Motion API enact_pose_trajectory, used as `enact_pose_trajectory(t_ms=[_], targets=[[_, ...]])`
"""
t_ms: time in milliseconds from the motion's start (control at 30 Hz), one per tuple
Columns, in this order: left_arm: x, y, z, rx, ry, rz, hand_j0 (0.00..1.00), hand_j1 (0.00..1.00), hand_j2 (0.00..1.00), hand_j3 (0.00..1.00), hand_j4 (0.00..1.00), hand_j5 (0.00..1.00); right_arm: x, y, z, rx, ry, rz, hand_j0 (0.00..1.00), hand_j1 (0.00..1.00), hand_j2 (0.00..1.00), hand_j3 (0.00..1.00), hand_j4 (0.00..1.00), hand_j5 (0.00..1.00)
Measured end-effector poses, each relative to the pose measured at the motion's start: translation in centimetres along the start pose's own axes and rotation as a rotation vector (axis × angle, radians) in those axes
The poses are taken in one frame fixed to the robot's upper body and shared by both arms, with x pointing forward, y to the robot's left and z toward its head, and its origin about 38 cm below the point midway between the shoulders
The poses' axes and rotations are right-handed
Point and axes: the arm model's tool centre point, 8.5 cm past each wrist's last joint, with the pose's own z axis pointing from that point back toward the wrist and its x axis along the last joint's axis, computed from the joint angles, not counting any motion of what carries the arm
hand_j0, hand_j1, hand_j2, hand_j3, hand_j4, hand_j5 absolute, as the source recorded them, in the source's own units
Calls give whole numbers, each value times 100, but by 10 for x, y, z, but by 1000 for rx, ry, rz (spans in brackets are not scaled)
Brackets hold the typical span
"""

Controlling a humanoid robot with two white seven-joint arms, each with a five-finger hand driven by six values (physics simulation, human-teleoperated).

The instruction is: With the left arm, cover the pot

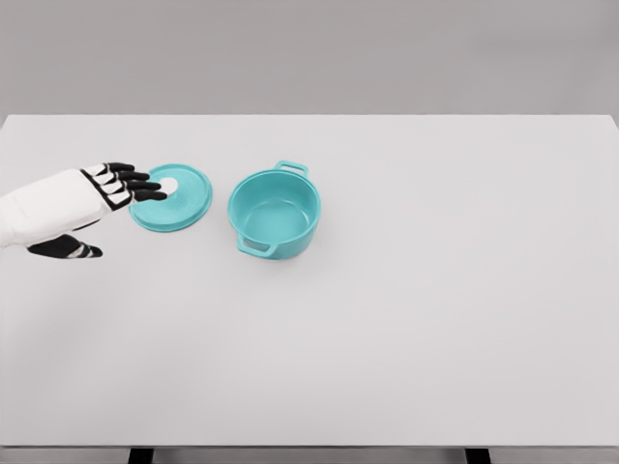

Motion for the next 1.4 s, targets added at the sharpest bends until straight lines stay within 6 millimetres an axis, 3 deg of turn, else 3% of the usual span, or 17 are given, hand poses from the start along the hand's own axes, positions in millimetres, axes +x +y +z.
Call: enact_pose_trajectory(t_ms=[367,467,567,633,800,867,933,967,1133,1300,1400], targets=[[-4,-8,-4,-11,16,-3,100,100,100,100,100,100,-5,3,0,5,10,-3,100,100,100,100,100,100],[-22,22,-17,34,43,-95,100,100,100,100,100,100,-5,3,0,5,10,-3,100,100,100,100,100,100],[-58,59,-57,46,70,-154,100,100,100,100,100,100,-5,3,0,5,10,-3,100,100,100,100,100,100],[-63,25,-71,-55,61,-112,100,100,100,100,100,100,-5,3,0,5,10,-3,100,100,100,100,100,100],[-94,19,-76,-179,119,-132,100,100,100,100,100,100,-5,3,0,5,10,-3,100,100,100,100,100,100],[-101,11,-75,-187,130,-62,100,100,100,100,100,100,-5,3,0,5,10,-3,100,100,100,100,100,100],[-113,21,-78,-212,144,35,100,100,100,100,100,100,-5,3,0,5,10,-3,100,100,100,100,100,100],[-115,15,-78,-230,139,109,100,100,100,100,100,100,-5,3,0,5,10,-3,100,100,100,100,100,100],[-113,7,-95,-229,130,326,100,100,100,100,100,100,-5,3,0,5,10,-3,100,100,100,100,100,100],[-108,16,-112,-225,129,356,100,100,100,100,100,100,-5,3,0,5,10,-3,100,100,100,100,100,100],[-106,16,-122,-274,150,285,100,100,100,100,100,100,-5,3,0,5,10,-3,100,100,100,100,100,100]])
